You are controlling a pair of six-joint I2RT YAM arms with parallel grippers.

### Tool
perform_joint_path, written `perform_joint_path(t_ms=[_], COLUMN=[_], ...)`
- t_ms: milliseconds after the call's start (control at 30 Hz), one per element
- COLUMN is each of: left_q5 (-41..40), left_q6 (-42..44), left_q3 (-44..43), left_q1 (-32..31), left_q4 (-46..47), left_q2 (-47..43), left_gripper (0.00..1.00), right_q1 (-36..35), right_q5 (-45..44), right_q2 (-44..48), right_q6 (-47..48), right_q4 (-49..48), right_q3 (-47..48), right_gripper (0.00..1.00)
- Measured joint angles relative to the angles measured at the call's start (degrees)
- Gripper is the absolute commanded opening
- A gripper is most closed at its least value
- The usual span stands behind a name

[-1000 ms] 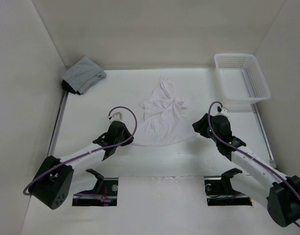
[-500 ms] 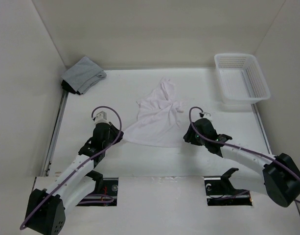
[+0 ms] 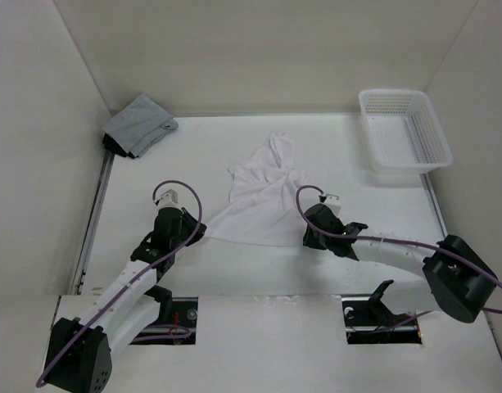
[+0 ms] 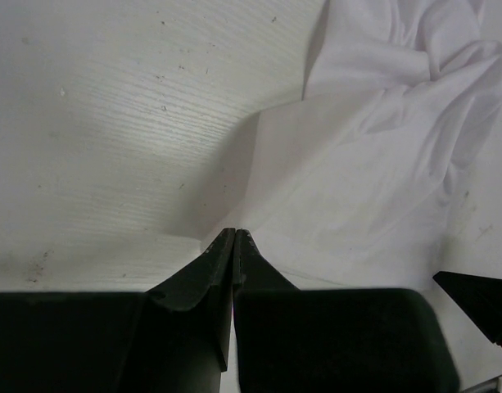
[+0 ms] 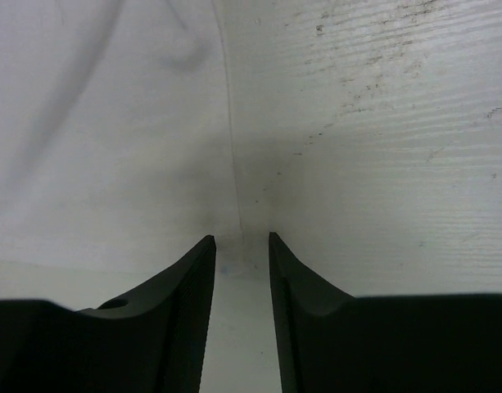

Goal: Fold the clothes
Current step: Flatten the tank top out

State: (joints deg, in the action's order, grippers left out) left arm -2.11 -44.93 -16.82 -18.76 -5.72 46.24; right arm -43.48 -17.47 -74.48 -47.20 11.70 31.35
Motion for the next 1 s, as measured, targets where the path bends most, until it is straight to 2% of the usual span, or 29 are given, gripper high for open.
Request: perform_joint_path(t_ms=[267,433,567,667,800,900,1000], left_q5=[0.9,0.9,0.8,0.7,-1.0,-3.3,-5.7], left_q6=[-0.1,-0.4,-0.9,-1.9,-3.3,-3.5,-3.4], left_q3=[0.0,0.0,0.0,-0.2,-5.0,-13.4,-24.4], left_q1=[0.0,0.0,-0.4,-1.6,-4.8,-6.7,-7.7], left_q4=[0.2,0.3,0.3,0.1,-3.9,-6.3,-6.6], left_q2=[-1.1,-1.2,-1.9,-4.2,-9.0,-12.9,-15.2], left_gripper=[0.00,0.00,0.00,0.00,0.00,0.00,0.00], right_q1=[-1.2,-1.7,-2.0,-2.4,-4.5,-7.4,-11.2], right_q5=[-1.0,-0.8,-2.2,-4.9,-9.4,-13.1,-17.9], right_q2=[-2.5,-4.2,-3.1,3.8,21.1,30.6,34.2], right_q6=[-0.9,-1.1,-1.9,-2.1,-0.9,1.6,5.9], right_q4=[0.5,-0.5,0.2,3.5,9.3,14.3,17.5], right_q3=[1.8,2.8,2.4,1.6,4.0,12.8,25.2], right_gripper=[0.27,0.07,0.02,0.02,0.02,0.02,0.02])
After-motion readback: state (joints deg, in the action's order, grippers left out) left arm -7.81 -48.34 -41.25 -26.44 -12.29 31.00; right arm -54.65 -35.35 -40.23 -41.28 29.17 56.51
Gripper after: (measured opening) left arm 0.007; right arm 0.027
